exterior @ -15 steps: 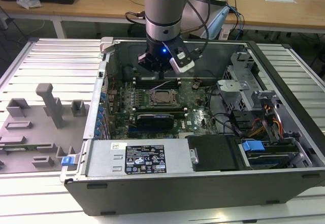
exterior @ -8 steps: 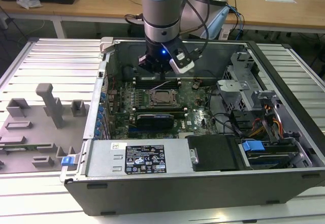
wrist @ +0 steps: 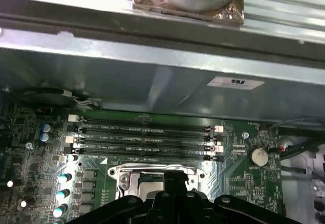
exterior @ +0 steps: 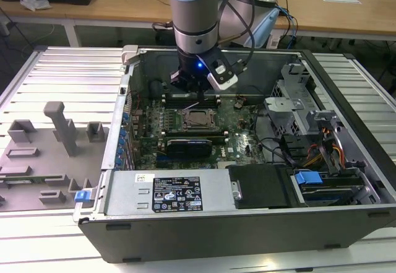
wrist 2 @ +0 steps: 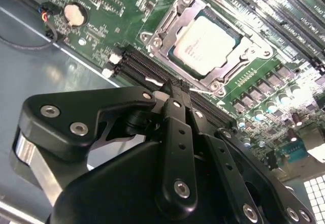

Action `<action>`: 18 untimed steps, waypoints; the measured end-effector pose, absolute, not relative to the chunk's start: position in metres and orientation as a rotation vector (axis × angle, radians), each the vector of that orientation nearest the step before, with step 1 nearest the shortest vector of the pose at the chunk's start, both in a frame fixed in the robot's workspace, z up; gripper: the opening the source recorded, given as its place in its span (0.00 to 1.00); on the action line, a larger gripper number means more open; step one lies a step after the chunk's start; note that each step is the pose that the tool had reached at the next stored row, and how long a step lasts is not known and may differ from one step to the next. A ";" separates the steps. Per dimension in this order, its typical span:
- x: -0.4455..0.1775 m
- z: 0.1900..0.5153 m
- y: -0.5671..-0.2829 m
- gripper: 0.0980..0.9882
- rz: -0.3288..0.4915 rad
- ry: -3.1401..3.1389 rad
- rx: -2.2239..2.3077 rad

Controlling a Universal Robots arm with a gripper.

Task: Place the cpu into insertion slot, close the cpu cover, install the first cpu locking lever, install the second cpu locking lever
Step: 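Install the first cpu locking lever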

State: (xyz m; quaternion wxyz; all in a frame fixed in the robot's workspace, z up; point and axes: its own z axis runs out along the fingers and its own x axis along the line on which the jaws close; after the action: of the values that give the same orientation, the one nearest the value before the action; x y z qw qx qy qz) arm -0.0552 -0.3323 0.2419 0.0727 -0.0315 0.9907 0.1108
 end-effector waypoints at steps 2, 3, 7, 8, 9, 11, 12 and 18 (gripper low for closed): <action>-0.055 0.240 -0.331 0.01 0.319 2.977 -0.087; -0.055 0.240 -0.331 0.01 0.317 2.978 -0.086; -0.055 0.239 -0.327 0.01 0.304 2.979 -0.083; -0.055 0.239 -0.326 0.01 0.301 2.979 -0.082; -0.055 0.238 -0.325 0.01 0.298 2.980 -0.081; -0.055 0.237 -0.321 0.01 0.293 2.980 -0.075; -0.055 0.236 -0.319 0.01 0.292 2.980 -0.073; -0.055 0.230 -0.313 0.01 0.282 2.980 -0.039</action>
State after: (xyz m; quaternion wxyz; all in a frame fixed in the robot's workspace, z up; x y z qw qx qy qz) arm -0.0552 -0.3133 0.2305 0.0742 -0.0129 0.9927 0.0938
